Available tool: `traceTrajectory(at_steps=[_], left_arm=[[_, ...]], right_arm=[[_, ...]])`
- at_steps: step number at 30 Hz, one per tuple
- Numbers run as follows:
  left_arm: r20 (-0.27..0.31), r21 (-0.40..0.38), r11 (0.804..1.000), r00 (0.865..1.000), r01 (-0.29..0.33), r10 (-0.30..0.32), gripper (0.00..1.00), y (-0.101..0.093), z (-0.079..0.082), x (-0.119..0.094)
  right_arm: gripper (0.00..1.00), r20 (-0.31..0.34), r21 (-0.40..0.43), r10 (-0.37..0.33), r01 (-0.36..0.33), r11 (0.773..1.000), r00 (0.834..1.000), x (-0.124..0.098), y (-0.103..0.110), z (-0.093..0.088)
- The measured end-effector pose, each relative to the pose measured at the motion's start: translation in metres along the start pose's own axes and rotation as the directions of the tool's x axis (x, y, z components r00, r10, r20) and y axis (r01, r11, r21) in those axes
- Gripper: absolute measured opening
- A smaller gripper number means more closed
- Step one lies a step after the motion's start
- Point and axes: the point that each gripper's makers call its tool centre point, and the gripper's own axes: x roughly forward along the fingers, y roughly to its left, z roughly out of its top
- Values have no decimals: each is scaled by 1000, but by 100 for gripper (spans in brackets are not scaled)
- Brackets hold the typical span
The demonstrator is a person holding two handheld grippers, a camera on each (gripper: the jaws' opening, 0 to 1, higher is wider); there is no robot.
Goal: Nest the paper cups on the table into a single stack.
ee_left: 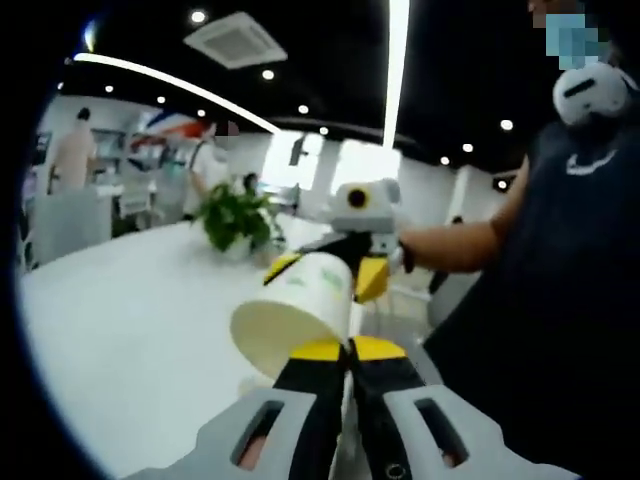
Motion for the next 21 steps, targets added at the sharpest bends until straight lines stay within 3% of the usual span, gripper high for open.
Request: traceTrajectory(at_steps=[12,18,21], left_arm=[[78,-15,1000,997,24,-23,0,-2,19,1],[-5,8,1000,1000,19,-19,0,0,16,7],[-89,29,999,996,-15,17,0,6,12,8]], right_arm=[[42,6,3,7,-7,1000,1000,-1,1,-2],[43,-15,-8,-25,24,1000,1000,-4,-4,-5],[47,-68,-41,-105,103,994,992,-9,-18,-16]])
